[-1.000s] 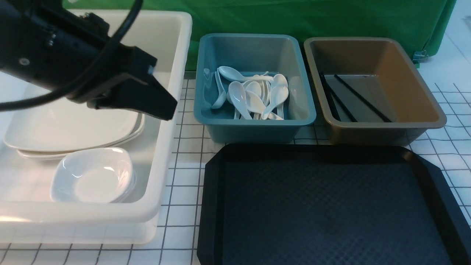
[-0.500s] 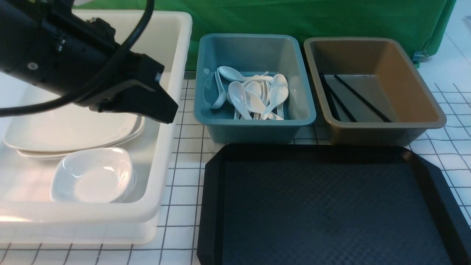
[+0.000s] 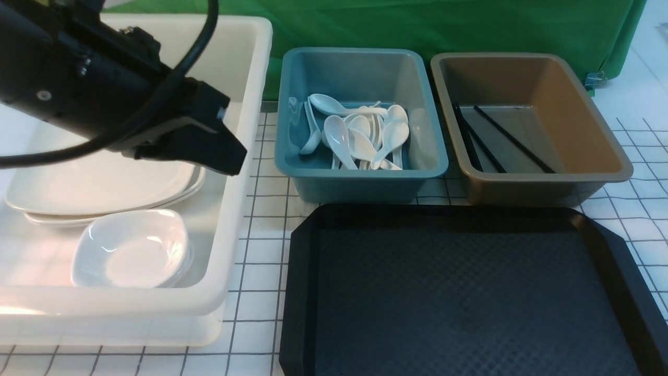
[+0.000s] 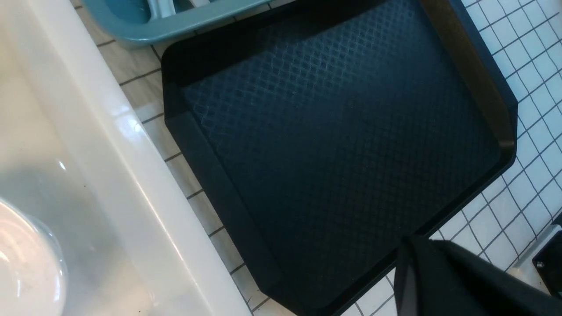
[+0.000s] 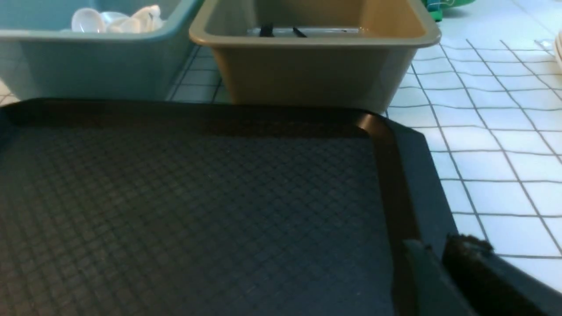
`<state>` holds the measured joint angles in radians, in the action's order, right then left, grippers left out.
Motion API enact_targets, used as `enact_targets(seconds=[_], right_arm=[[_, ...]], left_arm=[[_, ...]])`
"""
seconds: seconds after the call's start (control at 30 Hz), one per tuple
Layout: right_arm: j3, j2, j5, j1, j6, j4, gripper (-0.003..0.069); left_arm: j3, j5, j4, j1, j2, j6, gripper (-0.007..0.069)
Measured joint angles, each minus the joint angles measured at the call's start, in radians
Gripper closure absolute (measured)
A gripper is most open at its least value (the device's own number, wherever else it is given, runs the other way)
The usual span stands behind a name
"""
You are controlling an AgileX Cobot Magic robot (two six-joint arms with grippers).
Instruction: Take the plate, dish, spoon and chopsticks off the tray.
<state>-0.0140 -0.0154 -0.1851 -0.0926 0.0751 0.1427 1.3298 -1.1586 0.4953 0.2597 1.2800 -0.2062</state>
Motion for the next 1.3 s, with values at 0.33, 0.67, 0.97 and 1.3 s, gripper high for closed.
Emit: enact_targets(seconds=[0.33, 0.67, 0.97, 1.3], right_arm=[[0.001, 0.000, 0.003, 0.009, 0.000, -0.011, 0.0484], [0.001, 0.000, 0.006, 0.009, 0.000, -0.109, 0.0461], [0.001, 0.000, 0.006, 0.009, 0.000, -0.111, 0.0441], [0.001, 0.000, 0.006, 0.009, 0.000, -0.096, 0.0421]], left_arm=[[0.000, -0.015, -0.001, 0.000, 0.000, 0.000, 0.0606], [0.000, -0.015, -0.001, 0.001, 0.000, 0.000, 0.0606], [0.000, -0.015, -0.001, 0.001, 0.000, 0.000, 0.0606], [0.000, -0.013, -0.001, 0.001, 0.000, 0.000, 0.0606]])
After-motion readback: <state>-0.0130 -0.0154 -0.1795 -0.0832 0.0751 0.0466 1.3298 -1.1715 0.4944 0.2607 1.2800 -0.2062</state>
